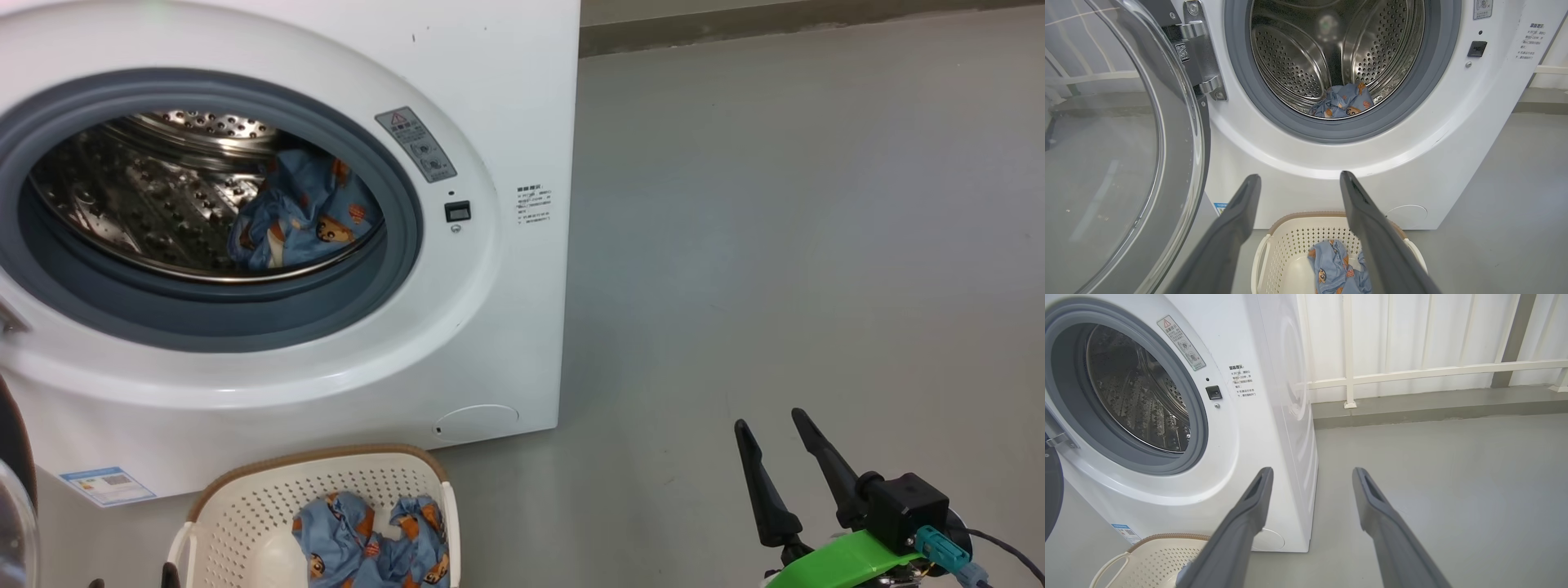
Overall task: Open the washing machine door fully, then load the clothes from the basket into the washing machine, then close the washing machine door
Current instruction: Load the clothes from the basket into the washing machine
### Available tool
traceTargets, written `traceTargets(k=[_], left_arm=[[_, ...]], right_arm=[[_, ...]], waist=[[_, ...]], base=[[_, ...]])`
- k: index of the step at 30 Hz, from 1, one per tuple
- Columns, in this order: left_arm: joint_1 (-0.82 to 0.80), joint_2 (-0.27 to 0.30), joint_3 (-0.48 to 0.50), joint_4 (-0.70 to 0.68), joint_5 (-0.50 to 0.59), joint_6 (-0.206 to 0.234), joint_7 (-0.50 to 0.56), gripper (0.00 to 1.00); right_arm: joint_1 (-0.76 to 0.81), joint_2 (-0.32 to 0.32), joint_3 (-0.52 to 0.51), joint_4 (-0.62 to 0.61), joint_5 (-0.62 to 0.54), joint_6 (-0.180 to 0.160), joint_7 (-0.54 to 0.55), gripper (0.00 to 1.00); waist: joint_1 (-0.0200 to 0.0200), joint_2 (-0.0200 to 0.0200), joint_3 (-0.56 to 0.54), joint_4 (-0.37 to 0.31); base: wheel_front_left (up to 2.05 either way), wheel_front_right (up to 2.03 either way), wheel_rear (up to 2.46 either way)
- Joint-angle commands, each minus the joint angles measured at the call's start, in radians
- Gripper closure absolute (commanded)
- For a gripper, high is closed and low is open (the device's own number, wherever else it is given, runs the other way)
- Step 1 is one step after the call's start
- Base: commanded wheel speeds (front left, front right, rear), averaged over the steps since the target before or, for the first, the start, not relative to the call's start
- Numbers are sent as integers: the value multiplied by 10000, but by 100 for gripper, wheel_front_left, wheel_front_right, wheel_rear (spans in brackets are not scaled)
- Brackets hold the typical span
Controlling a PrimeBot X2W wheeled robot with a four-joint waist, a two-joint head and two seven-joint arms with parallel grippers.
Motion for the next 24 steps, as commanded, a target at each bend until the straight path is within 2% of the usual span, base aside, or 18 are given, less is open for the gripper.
traceTargets(k=[1, 8, 13, 24], left_arm=[[-315, -17, 401, -154, 161, -72, -53, 0], [-445, -116, 362, 120, 32, -314, -53, 0], [-859, -150, 333, 576, -147, -597, -53, 0], [-2196, 159, 286, 2052, -594, -1041, -53, 0]], right_arm=[[-79, 9, 227, -265, -30, 87, -49, 0], [-116, 9, 277, -349, 33, 87, -49, 0], [-184, 9, 267, -426, 34, 87, -49, 0], [-476, 9, 451, -613, 167, 87, -49, 0]], waist=[[0, -1, 31, 5], [0, -1, 357, -49], [0, -1, 984, -103], [0, -1, 2232, -228]], base=[[0, 0, 0], [0, 0, 0], [0, 0, 0], [0, 0, 0]])
